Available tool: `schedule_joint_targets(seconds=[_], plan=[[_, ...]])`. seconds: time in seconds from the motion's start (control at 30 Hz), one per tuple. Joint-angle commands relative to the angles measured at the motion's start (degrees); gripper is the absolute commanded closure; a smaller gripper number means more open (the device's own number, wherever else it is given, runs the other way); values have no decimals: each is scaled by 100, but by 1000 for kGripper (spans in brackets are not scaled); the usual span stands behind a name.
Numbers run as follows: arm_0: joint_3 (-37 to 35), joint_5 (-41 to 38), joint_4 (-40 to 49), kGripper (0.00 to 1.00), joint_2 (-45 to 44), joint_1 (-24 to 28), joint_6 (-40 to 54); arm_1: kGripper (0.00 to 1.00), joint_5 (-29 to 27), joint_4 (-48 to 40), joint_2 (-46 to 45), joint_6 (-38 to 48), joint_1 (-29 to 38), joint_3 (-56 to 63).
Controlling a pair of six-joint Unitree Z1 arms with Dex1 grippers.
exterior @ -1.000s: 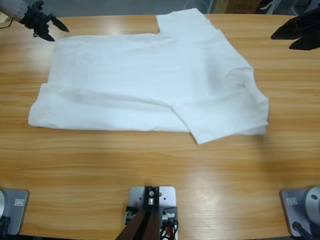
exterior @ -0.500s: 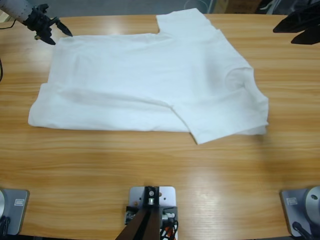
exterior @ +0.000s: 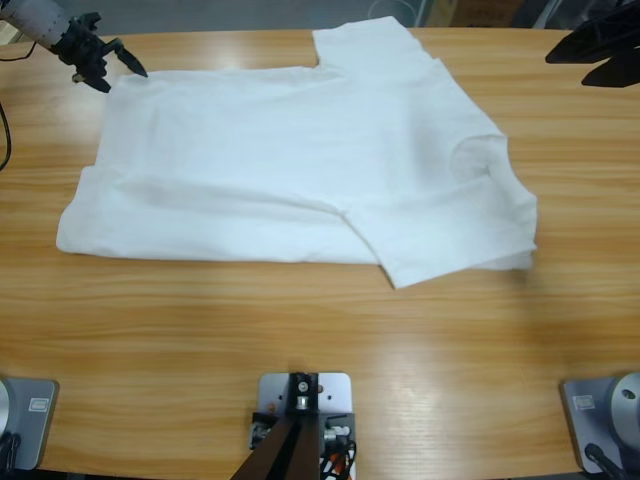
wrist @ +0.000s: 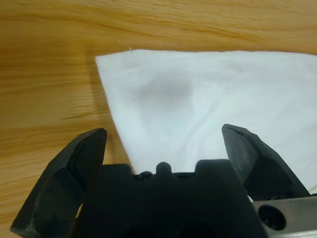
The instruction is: Fold clothes
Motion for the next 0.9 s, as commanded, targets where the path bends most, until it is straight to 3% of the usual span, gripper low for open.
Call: schedule_joint_targets(seconds=[0.03, 0.67, 0.9], plan=[[-287, 431, 284, 35, 552, -191, -122, 23, -35, 72, 218, -83, -107, -2], [-555, 526, 616, 0, 422, -305, 24, 23, -10, 32, 306, -84, -116, -37], [-515, 478, 400, 0, 374, -247, -345, 23, -17, 28, 357, -97, -116, -55]])
